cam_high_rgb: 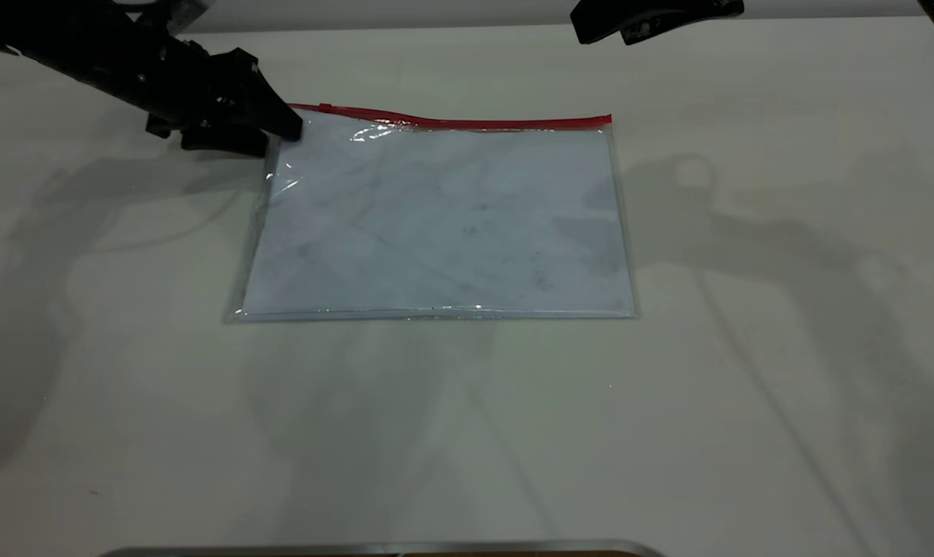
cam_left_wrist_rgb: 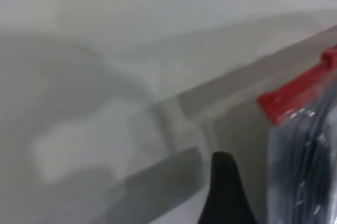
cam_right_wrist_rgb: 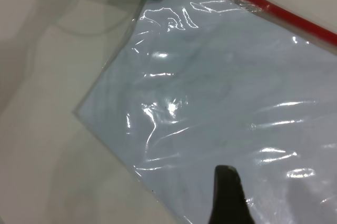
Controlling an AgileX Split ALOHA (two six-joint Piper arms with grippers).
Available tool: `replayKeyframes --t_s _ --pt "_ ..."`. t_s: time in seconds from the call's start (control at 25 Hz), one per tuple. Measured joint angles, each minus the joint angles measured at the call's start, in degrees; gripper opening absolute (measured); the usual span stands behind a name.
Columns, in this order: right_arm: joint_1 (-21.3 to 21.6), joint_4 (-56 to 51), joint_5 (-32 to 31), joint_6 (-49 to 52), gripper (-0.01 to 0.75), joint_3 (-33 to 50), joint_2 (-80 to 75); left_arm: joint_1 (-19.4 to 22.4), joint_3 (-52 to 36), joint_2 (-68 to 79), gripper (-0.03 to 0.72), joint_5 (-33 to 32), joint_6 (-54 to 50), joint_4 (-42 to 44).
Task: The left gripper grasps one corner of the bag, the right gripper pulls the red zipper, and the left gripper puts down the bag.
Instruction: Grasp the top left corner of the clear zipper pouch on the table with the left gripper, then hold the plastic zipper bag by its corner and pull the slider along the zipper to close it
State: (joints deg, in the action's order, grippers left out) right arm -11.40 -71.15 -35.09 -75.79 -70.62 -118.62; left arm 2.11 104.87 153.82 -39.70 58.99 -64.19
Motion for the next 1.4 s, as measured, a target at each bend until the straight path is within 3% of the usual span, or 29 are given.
replayKeyframes --t_s 0.6,0.72,0.96,1.16,1.4 --pt "0.0 0.0 0.1 -0.1 0.544 0.0 0.0 -3.1 0.0 0.6 0.564 1.6 4.6 -3.1" --pt "0.0 -0.9 0.1 -0.1 0.544 0.0 0.0 -3.1 0.0 0.6 0.466 1.8 6.0 -3.2" --pt "-0.8 -2.2 0.0 -3.9 0.534 -2.8 -1.3 -3.3 0.0 0.6 0.079 1.1 16.3 -3.7" --pt "-1.4 -5.4 -0.2 -5.4 0.522 -10.7 -8.1 -3.5 0.1 0.6 0.053 -2.6 30.4 -6.5" --pt "-2.3 -8.4 -5.5 -6.1 0.52 -24.4 -19.6 -3.6 0.1 0.6 0.053 -12.9 42.1 -5.8"
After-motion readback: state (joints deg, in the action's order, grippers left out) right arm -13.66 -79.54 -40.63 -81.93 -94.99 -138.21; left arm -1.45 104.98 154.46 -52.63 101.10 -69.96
